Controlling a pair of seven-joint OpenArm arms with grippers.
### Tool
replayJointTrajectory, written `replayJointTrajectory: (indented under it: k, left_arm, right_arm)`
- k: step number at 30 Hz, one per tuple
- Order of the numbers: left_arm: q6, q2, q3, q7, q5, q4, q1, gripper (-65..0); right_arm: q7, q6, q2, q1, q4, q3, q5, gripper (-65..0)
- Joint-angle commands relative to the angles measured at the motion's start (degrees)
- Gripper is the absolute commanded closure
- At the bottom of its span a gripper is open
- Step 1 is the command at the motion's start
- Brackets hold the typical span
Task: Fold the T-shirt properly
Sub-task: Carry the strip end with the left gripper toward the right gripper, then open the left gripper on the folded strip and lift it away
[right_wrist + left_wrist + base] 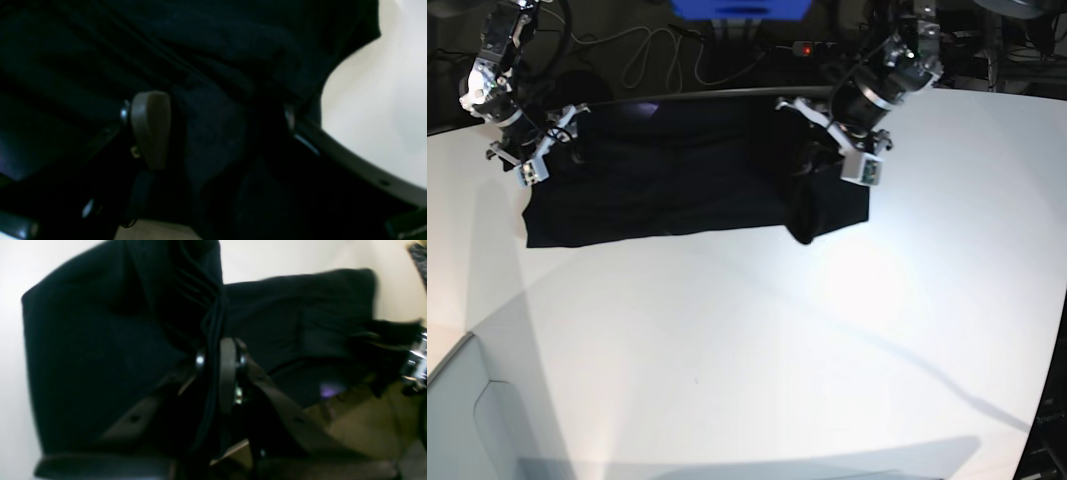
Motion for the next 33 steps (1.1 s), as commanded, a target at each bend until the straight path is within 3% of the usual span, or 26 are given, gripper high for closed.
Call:
replayJointTrajectory:
  k: [1,9,16,33]
  left_arm:
    - [-0.1,-0.2,1.0,-1.5,-0.4,0.3,-0.4,0.0]
    - [-0.1,0.3,12.5,-1.6,9.3,-3.1,-5.9,0.0]
    - [-0.1,0.4,21.5,-1.6,13.8,-8.4,-10.7,0.0]
    - [-0.1,3.9,23.5,-1.3,14.0,-14.5,-14.5,0.0]
  right_arm:
    - [0.6,1.1,0.7,0.0,0.7,0.3,0.2,-40.2]
    - [0.5,1.1,0.7,0.0,0.7,0.3,0.2,-40.2]
    - [0.5,1.1,0.7,-0.1,0.8,0.3,0.2,-40.2]
    - [0.5,1.1,0.7,-0.5,1.1,0.3,0.2,-40.2]
